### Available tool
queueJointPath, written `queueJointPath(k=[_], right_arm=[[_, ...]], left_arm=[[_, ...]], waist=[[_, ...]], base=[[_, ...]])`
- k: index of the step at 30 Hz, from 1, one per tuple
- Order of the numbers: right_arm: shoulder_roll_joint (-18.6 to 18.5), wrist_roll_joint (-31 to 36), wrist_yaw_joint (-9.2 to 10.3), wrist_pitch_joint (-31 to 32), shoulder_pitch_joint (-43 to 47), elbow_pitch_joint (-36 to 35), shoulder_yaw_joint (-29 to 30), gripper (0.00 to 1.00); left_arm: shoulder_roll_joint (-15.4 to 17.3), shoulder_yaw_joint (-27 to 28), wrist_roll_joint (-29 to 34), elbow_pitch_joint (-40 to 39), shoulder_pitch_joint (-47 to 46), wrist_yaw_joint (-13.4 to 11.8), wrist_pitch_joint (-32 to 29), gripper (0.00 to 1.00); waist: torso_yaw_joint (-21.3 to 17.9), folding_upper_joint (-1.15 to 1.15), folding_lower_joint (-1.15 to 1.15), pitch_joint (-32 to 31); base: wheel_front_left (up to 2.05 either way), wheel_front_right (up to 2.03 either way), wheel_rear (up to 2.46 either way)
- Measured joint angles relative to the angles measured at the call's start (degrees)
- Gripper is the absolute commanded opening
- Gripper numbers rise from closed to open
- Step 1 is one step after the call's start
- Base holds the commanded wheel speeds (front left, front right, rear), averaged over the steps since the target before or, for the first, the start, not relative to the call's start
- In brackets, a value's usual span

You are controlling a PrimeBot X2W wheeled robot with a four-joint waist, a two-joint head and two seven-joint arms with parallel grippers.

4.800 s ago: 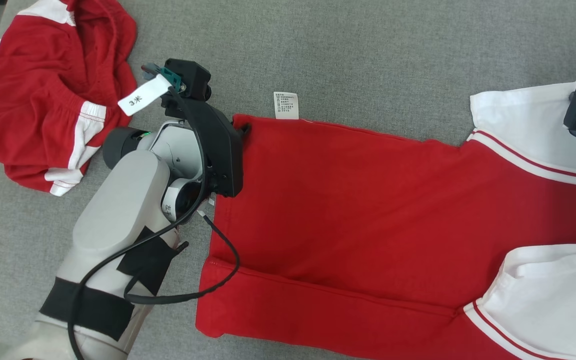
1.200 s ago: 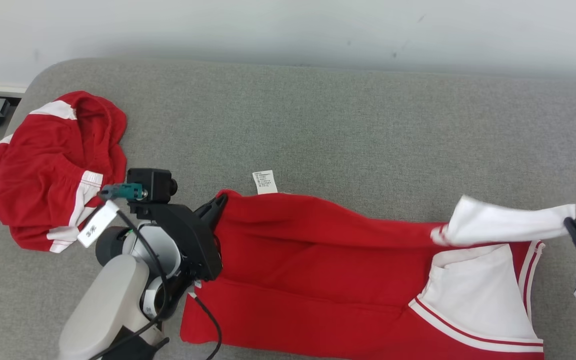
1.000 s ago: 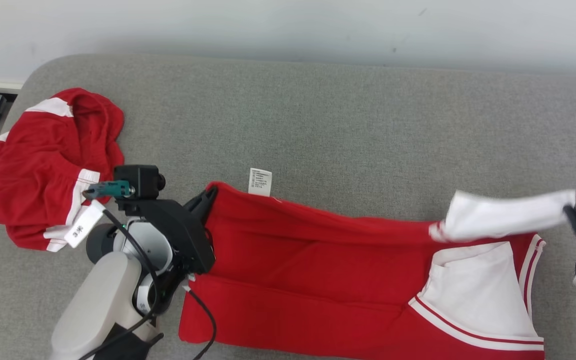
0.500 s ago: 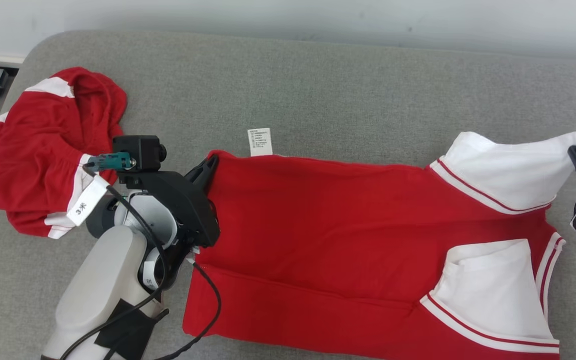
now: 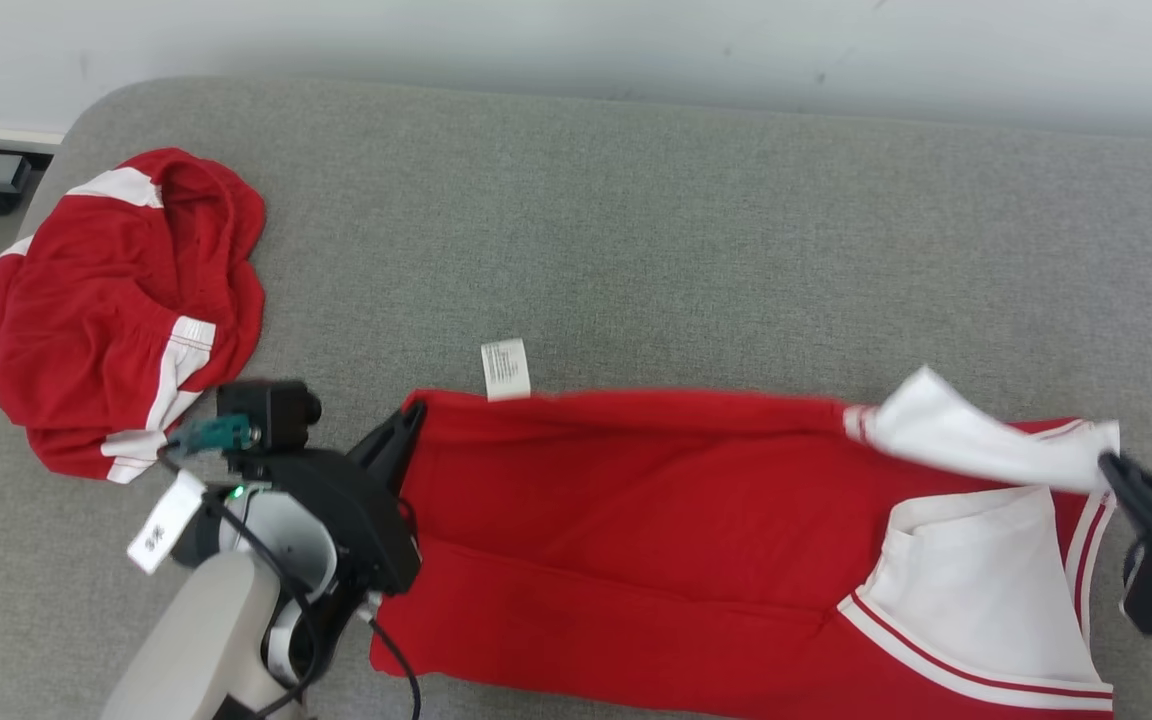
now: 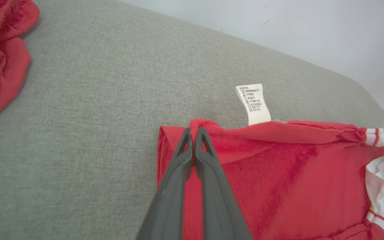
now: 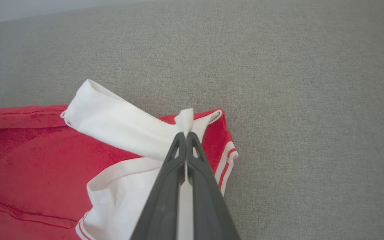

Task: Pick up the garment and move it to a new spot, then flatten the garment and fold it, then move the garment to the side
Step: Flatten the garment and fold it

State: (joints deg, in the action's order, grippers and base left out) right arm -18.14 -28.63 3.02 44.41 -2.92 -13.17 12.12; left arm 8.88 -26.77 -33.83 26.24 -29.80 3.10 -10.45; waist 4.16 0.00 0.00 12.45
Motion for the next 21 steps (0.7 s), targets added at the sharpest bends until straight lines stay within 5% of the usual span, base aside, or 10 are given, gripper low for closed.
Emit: queueJointPath(k=[13,17,21], right_arm=[[2.4,-1.8,0.09,1.6,11.3,-5.4,1.9,0.0],[3.1,-2.8,0.25,2.1,13.2,-7.3,1.9,0.0],[4.0,-3.6,0.3,2.6,15.6,-8.3,2.1,0.0]], left_arm=[[1.6,0.0,-0.5,-1.0,6.1,1.0,3.4,0.08],[1.7,0.0,-0.5,-1.4,6.2,1.1,4.0,0.16],[2.2,0.1,-0.5,-1.5,7.3,1.5,4.8,0.12]], waist=[[-0.8,0.0,-0.01,-1.2],[-0.9,0.0,-0.01,-1.4],[-1.0,0.0,-0.01,-1.5]], base=[[0.0,0.0,0.0],[0.0,0.0,0.0],[0.0,0.0,0.0]])
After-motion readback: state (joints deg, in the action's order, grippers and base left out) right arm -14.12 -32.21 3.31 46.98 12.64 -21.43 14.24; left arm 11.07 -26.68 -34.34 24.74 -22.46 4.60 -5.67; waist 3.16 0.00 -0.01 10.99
